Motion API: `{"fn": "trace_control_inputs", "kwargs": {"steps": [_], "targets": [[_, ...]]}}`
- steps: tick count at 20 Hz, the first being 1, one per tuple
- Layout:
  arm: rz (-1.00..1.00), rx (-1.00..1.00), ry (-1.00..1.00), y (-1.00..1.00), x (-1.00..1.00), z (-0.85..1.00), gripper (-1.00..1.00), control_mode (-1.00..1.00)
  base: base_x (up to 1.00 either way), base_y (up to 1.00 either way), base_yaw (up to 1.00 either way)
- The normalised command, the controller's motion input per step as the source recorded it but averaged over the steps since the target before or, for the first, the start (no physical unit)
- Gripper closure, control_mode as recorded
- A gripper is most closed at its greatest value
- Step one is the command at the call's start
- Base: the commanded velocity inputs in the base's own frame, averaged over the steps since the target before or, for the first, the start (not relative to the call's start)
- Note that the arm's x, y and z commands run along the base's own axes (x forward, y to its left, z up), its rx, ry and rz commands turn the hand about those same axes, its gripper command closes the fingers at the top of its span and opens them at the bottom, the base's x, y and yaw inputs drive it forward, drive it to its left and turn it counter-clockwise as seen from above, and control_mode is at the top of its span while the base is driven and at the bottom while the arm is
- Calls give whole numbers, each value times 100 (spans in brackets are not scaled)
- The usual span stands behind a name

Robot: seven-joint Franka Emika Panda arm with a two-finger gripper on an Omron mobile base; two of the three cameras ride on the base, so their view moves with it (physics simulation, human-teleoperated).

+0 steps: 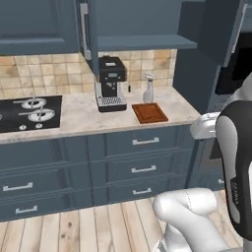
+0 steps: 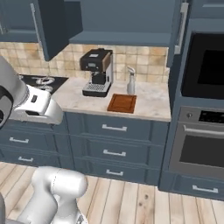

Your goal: Grab the spray bottle from the cabinet, then place it next to the cutting board for sanitizing. Then grab the dish brush from the countertop next to the sink and place it next to the cutting board.

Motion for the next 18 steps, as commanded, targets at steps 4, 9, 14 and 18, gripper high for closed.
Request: {"fn": "trace_control_inputs", "kwargs": {"steps": [4, 9, 14, 18], "targets": [[0, 0, 0, 0, 0, 0, -100, 100, -71, 53, 18], [0, 0, 0, 0, 0, 0, -100, 100, -25, 87, 68], [0, 0, 0, 0, 0, 0, -100, 100, 0, 68, 83], [0, 0, 0, 0, 0, 0, -100, 100, 0, 44, 84]]}}
